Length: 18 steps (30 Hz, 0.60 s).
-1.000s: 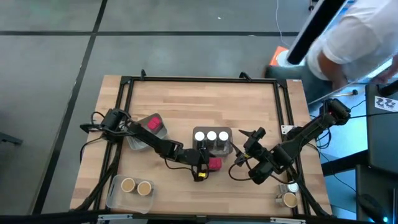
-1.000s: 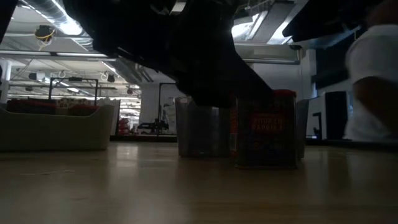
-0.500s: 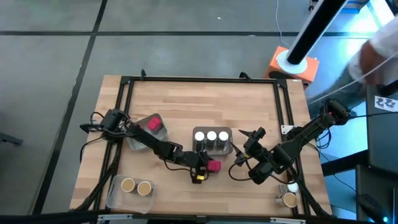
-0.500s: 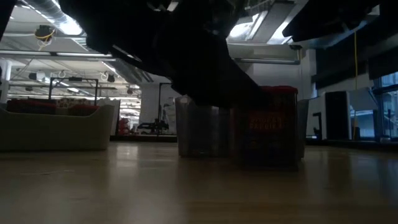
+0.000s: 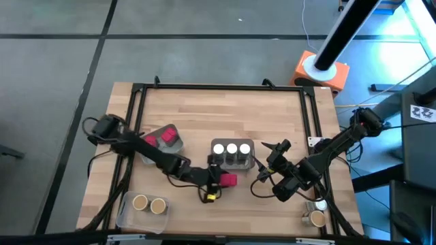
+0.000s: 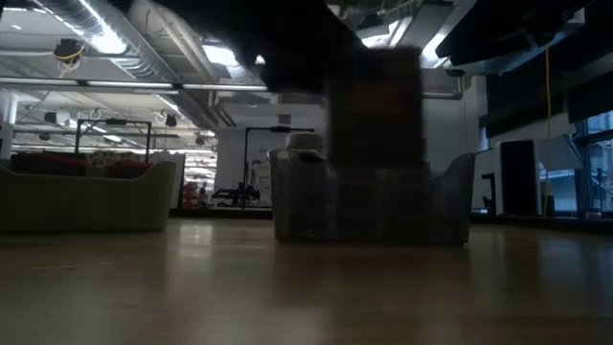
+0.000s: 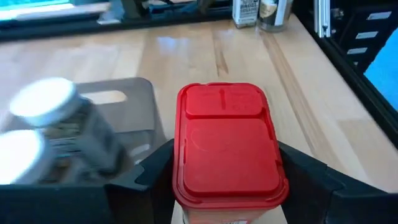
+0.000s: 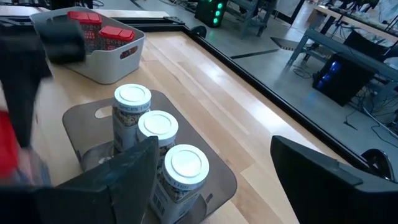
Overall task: Sort spices by type
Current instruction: Put the red seasoning can into the gray bin
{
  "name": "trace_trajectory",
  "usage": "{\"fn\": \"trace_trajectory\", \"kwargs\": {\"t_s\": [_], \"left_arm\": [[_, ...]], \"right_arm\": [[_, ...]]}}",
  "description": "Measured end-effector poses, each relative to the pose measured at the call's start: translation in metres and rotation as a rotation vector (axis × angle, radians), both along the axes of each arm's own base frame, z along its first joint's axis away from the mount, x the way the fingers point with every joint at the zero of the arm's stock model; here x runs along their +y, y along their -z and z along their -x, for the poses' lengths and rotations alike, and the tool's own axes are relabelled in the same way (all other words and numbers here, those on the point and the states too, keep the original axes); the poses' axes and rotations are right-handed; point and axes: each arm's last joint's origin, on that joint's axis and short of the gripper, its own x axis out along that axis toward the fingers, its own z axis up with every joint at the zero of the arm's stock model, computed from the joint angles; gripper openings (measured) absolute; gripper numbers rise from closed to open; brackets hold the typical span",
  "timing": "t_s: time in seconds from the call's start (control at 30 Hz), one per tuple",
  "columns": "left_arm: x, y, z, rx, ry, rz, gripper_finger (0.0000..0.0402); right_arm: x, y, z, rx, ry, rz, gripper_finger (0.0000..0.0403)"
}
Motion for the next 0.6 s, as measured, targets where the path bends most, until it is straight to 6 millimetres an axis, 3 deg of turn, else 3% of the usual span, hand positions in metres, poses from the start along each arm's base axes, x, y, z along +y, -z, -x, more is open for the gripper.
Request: {"fn": "trace_trajectory", "kwargs": {"t_s": [0.33, 0.6], "left_arm": [[-0.012, -0.077, 0.072, -0.012, -0.111, -0.090, 0.0203], [0.000, -0.106, 0.141, -0.002, -0.254, -0.045, 0.0204]], "right_arm": [[0.000, 0.000, 0.000, -0.001, 0.000, 0.001, 0.0310], [0.000, 0.000, 0.000, -0.002, 0.001, 0.001, 0.0310]]}}
